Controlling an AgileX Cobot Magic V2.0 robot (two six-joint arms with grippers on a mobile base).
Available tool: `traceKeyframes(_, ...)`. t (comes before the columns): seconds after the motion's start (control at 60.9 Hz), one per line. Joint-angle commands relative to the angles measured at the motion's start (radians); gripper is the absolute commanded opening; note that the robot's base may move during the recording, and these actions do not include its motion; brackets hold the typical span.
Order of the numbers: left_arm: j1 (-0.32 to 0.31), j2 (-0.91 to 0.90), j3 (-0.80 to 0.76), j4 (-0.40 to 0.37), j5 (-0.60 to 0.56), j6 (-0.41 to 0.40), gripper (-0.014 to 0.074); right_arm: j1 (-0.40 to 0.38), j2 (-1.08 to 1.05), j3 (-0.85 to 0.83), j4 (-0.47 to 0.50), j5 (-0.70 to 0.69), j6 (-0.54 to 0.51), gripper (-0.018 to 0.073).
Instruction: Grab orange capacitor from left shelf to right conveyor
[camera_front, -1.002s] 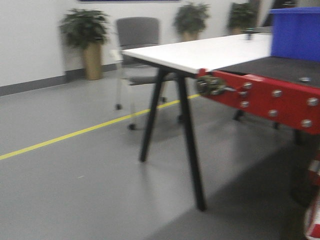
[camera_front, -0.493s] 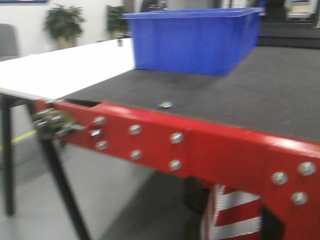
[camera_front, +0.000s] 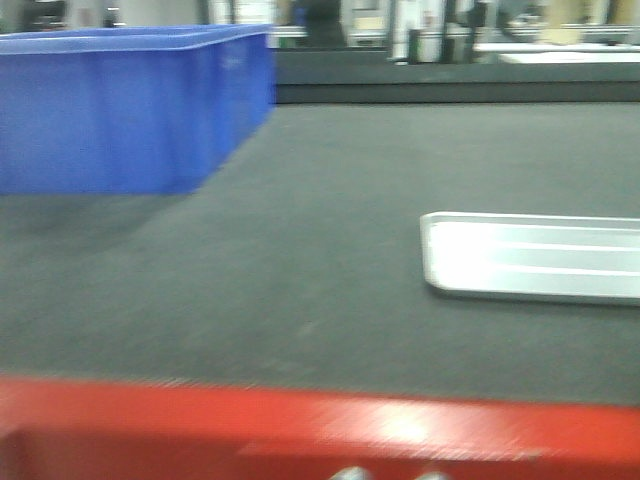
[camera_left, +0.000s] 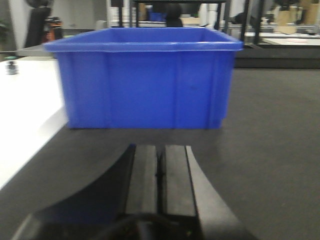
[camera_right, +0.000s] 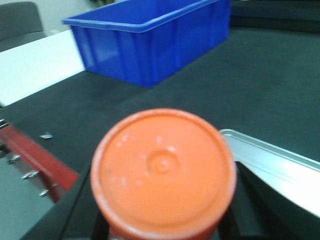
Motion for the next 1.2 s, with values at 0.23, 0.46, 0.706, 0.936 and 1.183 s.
traceKeyframes(0.23, 0.002, 0.01, -0.008, -0.005, -0.09, 0.0, -0.0105, -0.001, 0.013, -0.027, -0.009, -0.089, -0.009, 0.0057)
traceKeyframes(0.46, 0.002, 0.01, -0.008, -0.005, -0.09, 0.0, -0.0105, -0.001, 0.013, -0.027, -0.009, -0.089, -0.009, 0.0057)
traceKeyframes(0.706, 0.002, 0.01, -0.008, -0.005, -0.09, 0.0, -0.0105, -0.001, 0.013, -0.027, -0.008, -0.113, -0.007, 0.0057)
traceKeyframes(0.936, 0.002, 0.01, -0.008, -0.005, -0.09, 0.0, -0.0105, -0.002, 0.067, -0.026, -0.031, -0.323, -0.008, 0.0057)
traceKeyframes(1.183, 0.002, 0.01, -0.008, -0.005, -0.09, 0.0, -0.0105, -0.063, 0.482, -0.03, -0.031, -0.571, 0.012, 0.0057)
